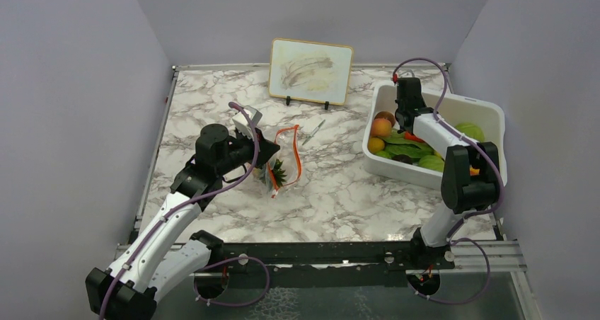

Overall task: Place the food in the zip-top bag and seal the zipper
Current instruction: Pick up the fake vegetable from the bin.

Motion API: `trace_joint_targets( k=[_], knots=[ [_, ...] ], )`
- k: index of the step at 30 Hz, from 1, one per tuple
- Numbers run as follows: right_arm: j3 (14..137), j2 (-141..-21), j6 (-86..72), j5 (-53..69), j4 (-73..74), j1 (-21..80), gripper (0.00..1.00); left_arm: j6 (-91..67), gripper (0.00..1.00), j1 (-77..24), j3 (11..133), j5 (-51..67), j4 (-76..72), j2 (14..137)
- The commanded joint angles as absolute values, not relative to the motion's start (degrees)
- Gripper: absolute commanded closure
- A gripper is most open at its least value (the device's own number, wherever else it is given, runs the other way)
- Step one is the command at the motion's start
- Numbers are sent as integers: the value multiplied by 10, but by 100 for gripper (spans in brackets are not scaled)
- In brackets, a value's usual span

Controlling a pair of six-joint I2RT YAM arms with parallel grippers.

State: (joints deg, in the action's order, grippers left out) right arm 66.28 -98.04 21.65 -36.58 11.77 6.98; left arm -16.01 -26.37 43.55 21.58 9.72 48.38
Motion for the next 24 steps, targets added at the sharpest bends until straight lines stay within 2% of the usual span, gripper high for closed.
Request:
trace_joint_targets(
  k=[1, 8, 16, 24],
  knots=[
    [680, -984, 205, -375, 123, 64, 80, -164, 100, -265, 436, 212, 89, 474],
    [694, -967, 178, -363, 160, 65, 98, -165, 100, -265, 436, 212, 87, 475],
    [724, -936, 128, -303, 224, 72, 99, -166, 100, -264, 435, 209, 87, 476],
    [744, -850, 102, -247, 266, 96, 99, -168, 100, -263, 434, 206, 84, 476]
  ],
)
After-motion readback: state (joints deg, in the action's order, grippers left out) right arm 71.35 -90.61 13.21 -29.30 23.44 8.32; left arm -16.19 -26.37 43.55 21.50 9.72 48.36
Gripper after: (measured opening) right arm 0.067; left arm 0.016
